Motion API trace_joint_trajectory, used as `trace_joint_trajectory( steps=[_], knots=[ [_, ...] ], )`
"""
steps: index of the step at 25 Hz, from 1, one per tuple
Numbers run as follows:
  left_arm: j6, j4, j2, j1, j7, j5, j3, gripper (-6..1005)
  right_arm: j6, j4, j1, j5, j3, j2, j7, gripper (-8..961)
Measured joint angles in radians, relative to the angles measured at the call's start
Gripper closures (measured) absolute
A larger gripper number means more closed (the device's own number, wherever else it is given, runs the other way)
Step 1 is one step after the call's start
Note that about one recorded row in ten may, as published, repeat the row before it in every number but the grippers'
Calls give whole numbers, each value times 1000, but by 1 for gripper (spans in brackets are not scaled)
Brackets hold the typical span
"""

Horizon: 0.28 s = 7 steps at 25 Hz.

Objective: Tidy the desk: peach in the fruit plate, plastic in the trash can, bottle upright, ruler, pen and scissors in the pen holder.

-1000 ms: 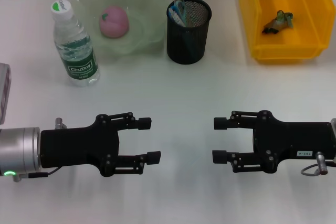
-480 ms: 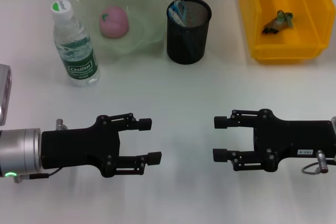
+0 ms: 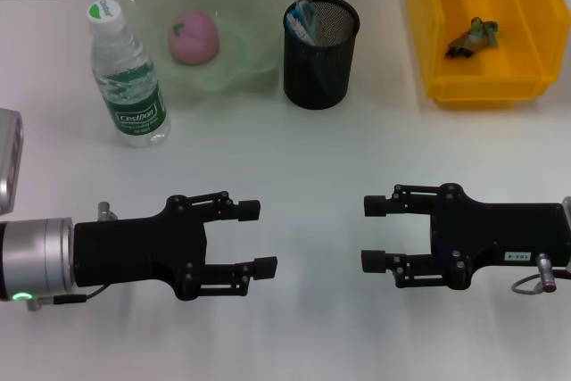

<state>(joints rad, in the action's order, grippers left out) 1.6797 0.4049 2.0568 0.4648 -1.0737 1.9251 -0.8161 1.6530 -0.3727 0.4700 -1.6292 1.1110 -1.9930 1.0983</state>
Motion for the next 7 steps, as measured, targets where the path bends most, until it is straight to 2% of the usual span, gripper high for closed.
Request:
trace_joint_trajectory(
  steps=[7],
  knots=[
    [-2,1,0,1,0,0,1,214,1,0,-1,1,-5,-2,-1,226]
  ],
)
